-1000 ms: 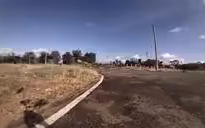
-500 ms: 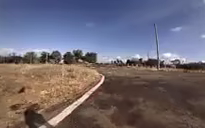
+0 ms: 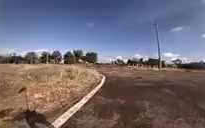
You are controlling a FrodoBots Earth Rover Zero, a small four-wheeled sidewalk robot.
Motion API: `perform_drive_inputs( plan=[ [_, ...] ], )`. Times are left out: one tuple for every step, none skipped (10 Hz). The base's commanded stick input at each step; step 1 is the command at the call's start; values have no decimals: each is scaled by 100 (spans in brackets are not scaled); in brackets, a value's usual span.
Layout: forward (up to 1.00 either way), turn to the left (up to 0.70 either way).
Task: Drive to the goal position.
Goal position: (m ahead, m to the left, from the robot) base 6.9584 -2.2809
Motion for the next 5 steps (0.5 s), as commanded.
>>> perform_drive_inputs(
  plan=[
    [45, 0],
    [45, 0],
    [45, 0],
    [45, 0],
    [45, 0]
  ],
)
